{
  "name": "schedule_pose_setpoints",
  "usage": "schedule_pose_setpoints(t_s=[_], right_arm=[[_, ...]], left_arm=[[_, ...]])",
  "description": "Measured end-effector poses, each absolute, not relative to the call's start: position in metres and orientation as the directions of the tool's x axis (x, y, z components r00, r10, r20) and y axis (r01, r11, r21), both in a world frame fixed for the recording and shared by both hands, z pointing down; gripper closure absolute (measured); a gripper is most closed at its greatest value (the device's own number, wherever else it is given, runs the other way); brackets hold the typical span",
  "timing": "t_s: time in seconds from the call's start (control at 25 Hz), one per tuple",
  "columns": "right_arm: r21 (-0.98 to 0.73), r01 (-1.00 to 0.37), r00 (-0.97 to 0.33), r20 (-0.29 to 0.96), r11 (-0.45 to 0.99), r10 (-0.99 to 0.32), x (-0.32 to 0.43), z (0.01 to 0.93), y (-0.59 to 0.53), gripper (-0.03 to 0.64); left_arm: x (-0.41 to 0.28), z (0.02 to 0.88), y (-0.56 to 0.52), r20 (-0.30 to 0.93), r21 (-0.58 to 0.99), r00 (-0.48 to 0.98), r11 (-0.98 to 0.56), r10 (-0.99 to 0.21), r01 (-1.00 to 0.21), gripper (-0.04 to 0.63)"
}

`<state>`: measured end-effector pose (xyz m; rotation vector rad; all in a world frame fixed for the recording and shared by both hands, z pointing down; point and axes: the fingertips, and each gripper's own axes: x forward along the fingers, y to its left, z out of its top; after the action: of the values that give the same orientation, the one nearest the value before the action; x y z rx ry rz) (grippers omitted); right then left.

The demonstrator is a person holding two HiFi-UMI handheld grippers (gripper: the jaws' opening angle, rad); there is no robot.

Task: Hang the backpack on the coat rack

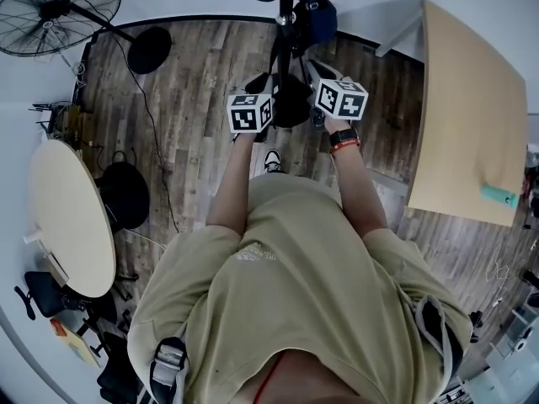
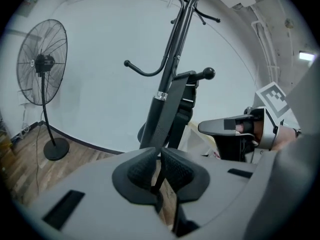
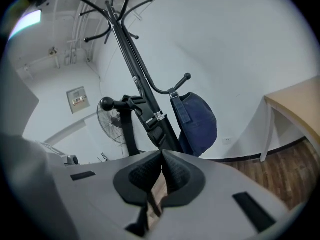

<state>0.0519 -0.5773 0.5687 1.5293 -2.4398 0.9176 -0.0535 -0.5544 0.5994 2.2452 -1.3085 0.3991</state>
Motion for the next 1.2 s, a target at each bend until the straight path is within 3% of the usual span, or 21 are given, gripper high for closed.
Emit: schedule_pose_setpoints(t_s=[0.68, 1.2], right_arm=[[-0.384, -0.867, -0.458, 0.36, 0.318, -0.813, 0.083, 0.533, -0.53, 0.601], [-0.238, -0.917, -0.373, 0.223, 0.321, -0.901, 0.128, 0.465, -0.459, 0.601]], left_arm=[[-0.052, 0.537, -0.513, 0.361, 0.198, 0.478, -0.435, -0.801, -0.879, 0.568], [-0.069, 0.469, -0.451, 0.208, 0.1, 0.36, -0.346, -0.91, -0.933, 0.569]])
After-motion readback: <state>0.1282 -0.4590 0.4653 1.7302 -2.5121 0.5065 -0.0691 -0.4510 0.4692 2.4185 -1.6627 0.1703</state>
